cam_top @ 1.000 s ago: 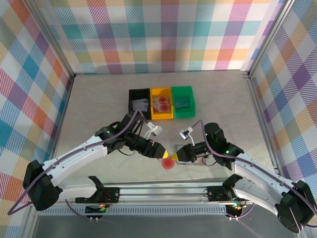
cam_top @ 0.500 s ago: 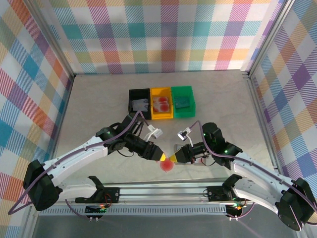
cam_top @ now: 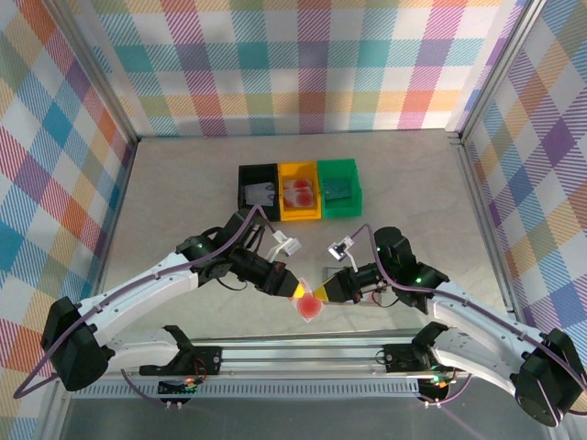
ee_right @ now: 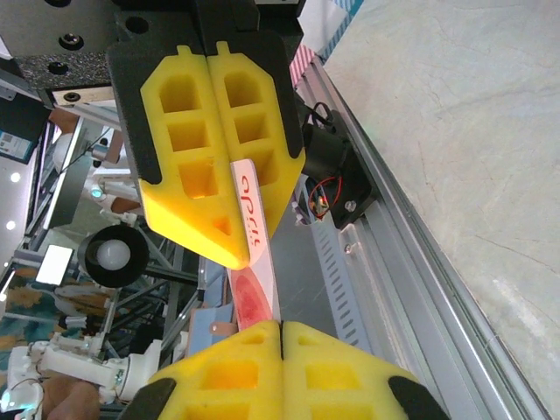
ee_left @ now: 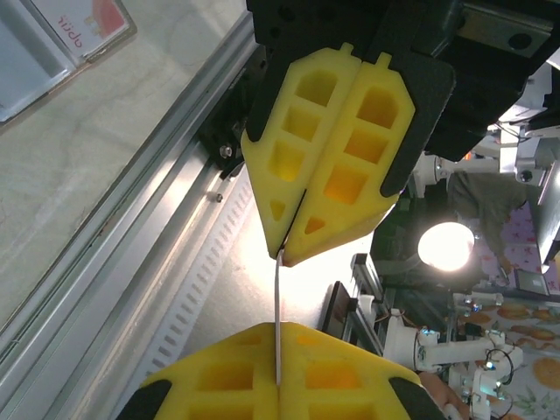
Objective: Take the credit cards out of the card holder
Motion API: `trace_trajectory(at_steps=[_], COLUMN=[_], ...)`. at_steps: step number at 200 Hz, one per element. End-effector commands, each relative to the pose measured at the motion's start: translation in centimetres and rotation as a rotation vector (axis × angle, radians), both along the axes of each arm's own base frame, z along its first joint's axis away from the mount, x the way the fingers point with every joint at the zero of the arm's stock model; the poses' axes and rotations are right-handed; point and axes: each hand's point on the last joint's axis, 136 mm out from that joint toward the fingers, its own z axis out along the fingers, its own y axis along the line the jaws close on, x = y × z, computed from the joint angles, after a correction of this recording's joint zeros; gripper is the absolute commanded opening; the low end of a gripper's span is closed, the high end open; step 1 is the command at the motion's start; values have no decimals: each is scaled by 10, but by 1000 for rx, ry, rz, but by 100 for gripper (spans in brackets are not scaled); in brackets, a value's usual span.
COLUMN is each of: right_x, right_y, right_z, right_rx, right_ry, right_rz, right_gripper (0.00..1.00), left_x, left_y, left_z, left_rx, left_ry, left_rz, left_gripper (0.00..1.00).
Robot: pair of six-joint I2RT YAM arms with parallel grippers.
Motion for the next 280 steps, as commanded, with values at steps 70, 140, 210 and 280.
trace_trajectory(at_steps=[70,140,210,280], right_x=[63,90,91,100], right_y=[-27,-19,13,57], right_z=[17,23,24,13], right_rx=[-106,94,136,150], right_ry=[-162,78,184,283], right_rz=[-472,-721,-885,-956], right_gripper=[81,86,81,69], left_x=[68,114,135,134], left_y=[25,56,60,48], left_z=[-4,0,-8,-7], left_rx=[78,-96,-166,-217], left_ry=[-92,-131,-127,-125], left_rz=[539,941,1078,1105], left_gripper=[0,0,0,0])
